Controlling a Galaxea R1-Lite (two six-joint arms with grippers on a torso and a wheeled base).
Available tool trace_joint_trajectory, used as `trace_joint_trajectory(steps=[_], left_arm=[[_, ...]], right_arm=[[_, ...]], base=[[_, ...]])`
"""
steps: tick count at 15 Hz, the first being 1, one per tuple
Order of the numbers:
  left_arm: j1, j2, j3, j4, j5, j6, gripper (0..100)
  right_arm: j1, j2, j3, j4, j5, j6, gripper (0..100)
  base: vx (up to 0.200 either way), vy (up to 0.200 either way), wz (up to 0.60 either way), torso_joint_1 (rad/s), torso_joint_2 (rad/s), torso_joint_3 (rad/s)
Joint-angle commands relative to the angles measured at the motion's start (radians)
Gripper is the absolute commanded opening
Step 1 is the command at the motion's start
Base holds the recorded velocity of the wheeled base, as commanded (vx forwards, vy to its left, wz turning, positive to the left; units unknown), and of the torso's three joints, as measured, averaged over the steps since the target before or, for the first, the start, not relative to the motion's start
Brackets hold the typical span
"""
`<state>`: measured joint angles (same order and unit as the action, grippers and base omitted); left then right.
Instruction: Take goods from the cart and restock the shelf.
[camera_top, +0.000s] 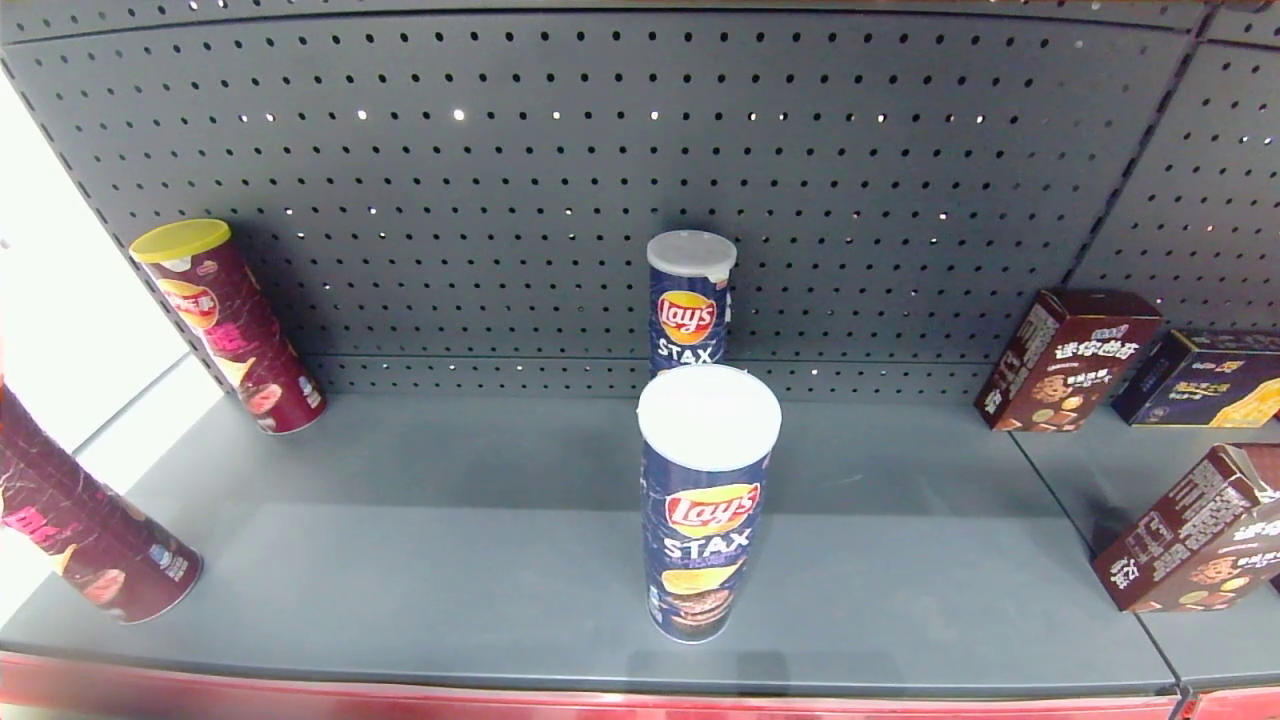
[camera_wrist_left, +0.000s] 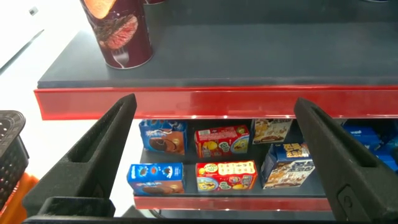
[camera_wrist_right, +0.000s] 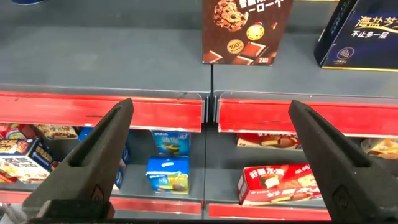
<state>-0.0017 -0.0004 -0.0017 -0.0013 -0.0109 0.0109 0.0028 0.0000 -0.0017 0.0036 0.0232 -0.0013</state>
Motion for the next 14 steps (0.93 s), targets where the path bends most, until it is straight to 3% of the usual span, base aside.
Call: trace_joint_trajectory(steps=[1, 2, 14], left_arm=[[0.0, 0.0, 0.0, 0.0, -0.001, 0.003, 100], [0.0, 0.0, 0.0, 0.0, -0.001, 0.004, 100], [0.0, 0.0, 0.0, 0.0, -0.003, 0.004, 100]], right_arm=[[0.0, 0.0, 0.0, 0.001, -0.002, -0.002, 100], [0.0, 0.0, 0.0, -0.001, -0.002, -0.002, 100], [0.0, 0.0, 0.0, 0.001, -0.003, 0.0, 100]], base=[[0.0, 0.0, 0.0, 0.0, 0.0, 0.0], [-0.2, 0.0, 0.0, 0.002, 0.0, 0.007], [0.0, 0.0, 0.0, 0.0, 0.0, 0.0]])
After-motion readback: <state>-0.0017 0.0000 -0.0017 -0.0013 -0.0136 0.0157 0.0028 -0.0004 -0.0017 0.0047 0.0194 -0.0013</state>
